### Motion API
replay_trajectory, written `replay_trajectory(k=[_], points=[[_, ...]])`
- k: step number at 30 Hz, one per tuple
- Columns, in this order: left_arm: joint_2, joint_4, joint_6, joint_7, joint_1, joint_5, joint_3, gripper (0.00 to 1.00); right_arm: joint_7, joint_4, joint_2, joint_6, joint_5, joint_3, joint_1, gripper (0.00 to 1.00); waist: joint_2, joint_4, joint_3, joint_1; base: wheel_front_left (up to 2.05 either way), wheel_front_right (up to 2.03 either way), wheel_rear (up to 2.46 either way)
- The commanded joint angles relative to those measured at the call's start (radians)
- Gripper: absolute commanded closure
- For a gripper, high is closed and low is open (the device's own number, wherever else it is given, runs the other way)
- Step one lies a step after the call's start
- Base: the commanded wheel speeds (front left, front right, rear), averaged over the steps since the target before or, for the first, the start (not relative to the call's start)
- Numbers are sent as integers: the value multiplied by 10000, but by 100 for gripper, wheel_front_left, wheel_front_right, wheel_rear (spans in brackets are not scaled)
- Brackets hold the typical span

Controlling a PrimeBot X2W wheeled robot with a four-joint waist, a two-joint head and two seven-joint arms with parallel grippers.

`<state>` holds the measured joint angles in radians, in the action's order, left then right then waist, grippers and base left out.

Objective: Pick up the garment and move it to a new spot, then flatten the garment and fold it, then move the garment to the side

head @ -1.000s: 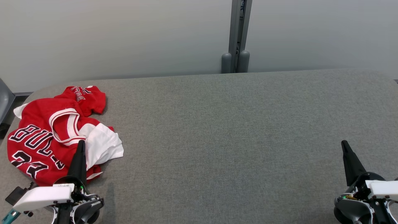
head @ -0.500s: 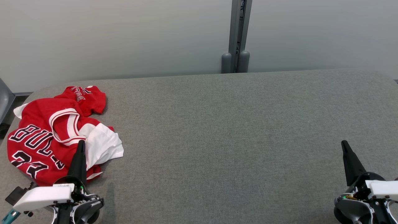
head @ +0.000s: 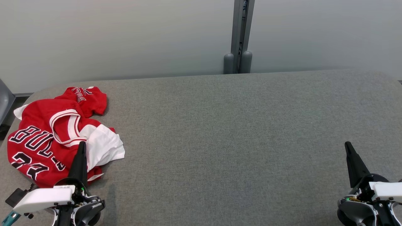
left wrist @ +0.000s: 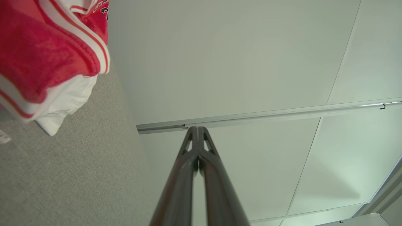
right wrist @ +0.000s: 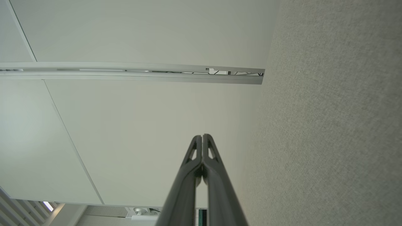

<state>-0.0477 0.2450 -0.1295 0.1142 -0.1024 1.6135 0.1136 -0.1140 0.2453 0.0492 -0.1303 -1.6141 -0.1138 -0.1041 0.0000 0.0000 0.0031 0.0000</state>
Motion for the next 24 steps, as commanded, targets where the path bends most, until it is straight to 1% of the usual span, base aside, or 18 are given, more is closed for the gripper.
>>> replay_trajectory(k=[1,24], points=[[-26,3,-25,19,-143,-16,21,100,-16,19,34,-9,29,0,-110,100,0,0,0,0,0,0,0],[-26,3,-25,19,-142,-16,21,100,-16,19,34,-9,29,0,-110,100,0,0,0,0,0,0,0]])
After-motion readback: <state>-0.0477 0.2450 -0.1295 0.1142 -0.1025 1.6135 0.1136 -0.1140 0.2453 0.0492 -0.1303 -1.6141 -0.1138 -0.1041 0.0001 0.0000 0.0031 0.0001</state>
